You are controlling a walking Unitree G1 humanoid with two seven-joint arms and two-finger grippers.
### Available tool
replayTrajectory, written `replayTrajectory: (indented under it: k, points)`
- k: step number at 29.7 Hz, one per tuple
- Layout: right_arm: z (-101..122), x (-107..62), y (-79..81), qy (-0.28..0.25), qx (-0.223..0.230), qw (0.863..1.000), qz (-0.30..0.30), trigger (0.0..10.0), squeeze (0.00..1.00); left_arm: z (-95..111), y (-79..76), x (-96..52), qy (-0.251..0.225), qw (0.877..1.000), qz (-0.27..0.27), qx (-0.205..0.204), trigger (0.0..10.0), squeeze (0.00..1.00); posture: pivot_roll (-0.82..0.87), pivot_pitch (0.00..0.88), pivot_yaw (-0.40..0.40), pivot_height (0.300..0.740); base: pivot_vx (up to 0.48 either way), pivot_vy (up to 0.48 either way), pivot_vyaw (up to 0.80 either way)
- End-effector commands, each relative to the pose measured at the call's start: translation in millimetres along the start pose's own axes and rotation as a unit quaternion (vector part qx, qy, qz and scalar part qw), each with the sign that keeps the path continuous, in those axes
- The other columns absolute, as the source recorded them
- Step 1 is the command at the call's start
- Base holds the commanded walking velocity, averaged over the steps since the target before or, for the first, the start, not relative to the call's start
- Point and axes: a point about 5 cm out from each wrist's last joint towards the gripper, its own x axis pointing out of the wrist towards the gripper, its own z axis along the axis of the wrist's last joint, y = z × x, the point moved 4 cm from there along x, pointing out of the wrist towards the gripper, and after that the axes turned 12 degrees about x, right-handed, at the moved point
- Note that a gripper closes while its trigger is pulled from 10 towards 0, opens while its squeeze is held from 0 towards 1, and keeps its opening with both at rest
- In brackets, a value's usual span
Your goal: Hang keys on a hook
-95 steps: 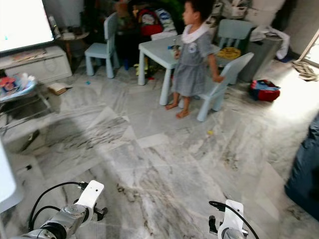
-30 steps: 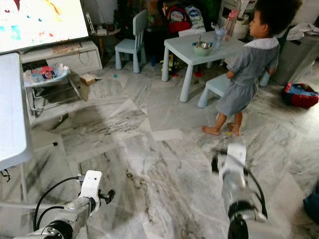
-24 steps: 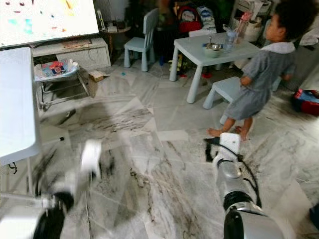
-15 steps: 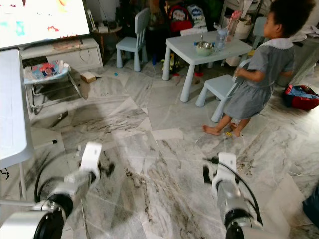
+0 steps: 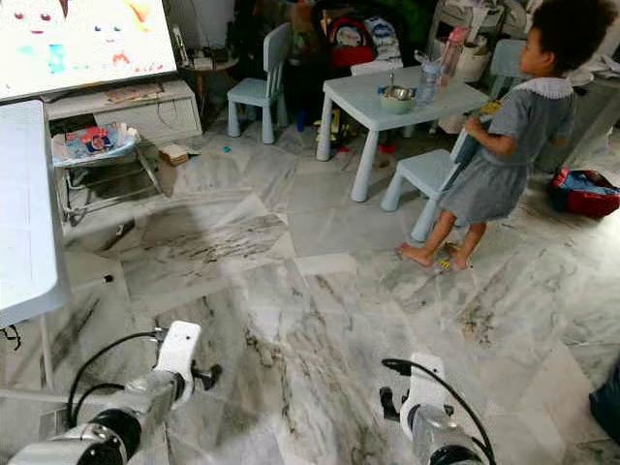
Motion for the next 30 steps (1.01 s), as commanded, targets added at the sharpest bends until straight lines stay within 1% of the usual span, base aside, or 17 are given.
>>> replayTrajectory:
  k: [1,4,5,7,11,12,15,16,17,19,21,25,26,29,30]
  points:
    - [-11,-0.7,-2.3,0.018,0.017,1.000,0.001,10.0,0.00,-10,-0.8,-0.6,0.020,1.000,0.001,0.010,10.0,0.00,0.05,0.000,-0.055,0.740,0.000,0.000,0.00]
    - [-22,-1.6,-2.8,0.033,0.039,0.999,0.005,10.0,0.00,-23,-4.2,-1.6,0.040,0.999,-0.001,0.025,10.0,0.00,0.06,0.000,-0.056,0.740,0.000,0.000,0.00]
    - [-27,-2.1,-3.6,0.039,0.053,0.998,0.007,10.0,0.00,-30,-6.9,-2.3,0.048,0.998,-0.005,0.032,10.0,0.00,0.06,0.000,-0.056,0.740,0.000,0.000,0.00]
    - [-27,-2.3,-3.9,0.040,0.055,0.998,0.008,10.0,0.00,-31,-7.5,-2.4,0.049,0.998,-0.006,0.033,10.0,0.00,0.06,0.000,-0.056,0.740,0.000,0.000,0.00]
    - [-29,-3.7,-13.4,0.032,0.104,0.994,0.000,10.0,0.00,-44,-7.6,-4.3,0.071,0.997,0.001,0.040,10.0,0.00,0.07,0.000,-0.055,0.740,0.000,0.000,0.00]
    - [-31,-4.4,-16.5,0.032,0.107,0.994,-0.001,10.0,0.00,-47,-6.9,-4.8,0.074,0.997,0.004,0.037,10.0,0.00,0.07,0.000,-0.053,0.740,0.000,0.000,0.00]
    - [-32,-4.8,-18.0,0.031,0.107,0.994,-0.001,10.0,0.00,-50,-5.6,-5.4,0.077,0.996,0.006,0.035,10.0,0.00,0.07,0.000,-0.049,0.740,0.000,0.000,0.00]
    - [-25,-2.7,-8.9,0.028,0.106,0.994,0.002,10.0,0.00,-50,-5.0,-5.6,0.077,0.997,0.006,0.031,10.0,0.00,0.07,0.000,-0.048,0.740,0.000,0.000,0.00]
    - [-17,-0.9,0.2,0.026,0.103,0.994,0.005,10.0,0.00,-51,-3.8,-5.9,0.079,0.996,0.007,0.036,10.0,0.00,0.07,0.000,-0.048,0.740,0.000,0.000,0.00]
    - [-9,0.7,9.8,0.023,0.096,0.995,0.008,10.0,0.00,-52,-2.7,-6.2,0.080,0.996,0.008,0.040,10.0,0.00,0.07,0.000,-0.047,0.740,0.000,0.000,0.00]
    - [-5,1.1,11.2,0.020,0.096,0.995,0.007,10.0,0.00,-49,-6.2,-5.2,0.079,0.996,0.008,0.036,10.0,0.00,0.07,0.000,-0.047,0.740,0.000,0.000,0.00]
    - [-4,1.0,10.5,0.018,0.088,0.996,0.008,10.0,0.00,-44,-6.9,-4.1,0.074,0.997,0.011,0.029,10.0,0.00,0.08,0.000,-0.048,0.740,0.000,0.000,0.00]
    - [-1,1.1,10.4,0.015,0.084,0.996,0.007,10.0,0.00,-41,-6.2,-3.7,0.070,0.997,0.013,0.024,10.0,0.00,0.08,0.000,-0.048,0.740,0.000,0.000,0.00]
    - [7,1.4,11.2,0.010,0.075,0.997,0.008,10.0,0.00,-35,-4.8,-2.8,0.066,0.997,0.014,0.030,10.0,0.00,0.08,0.000,-0.047,0.740,0.000,0.000,0.00]
    - [9,1.5,11.5,0.009,0.075,0.997,0.008,10.0,0.00,-30,-4.6,-2.1,0.064,0.997,0.015,0.037,10.0,0.00,0.08,0.000,-0.033,0.740,0.000,0.000,0.00]
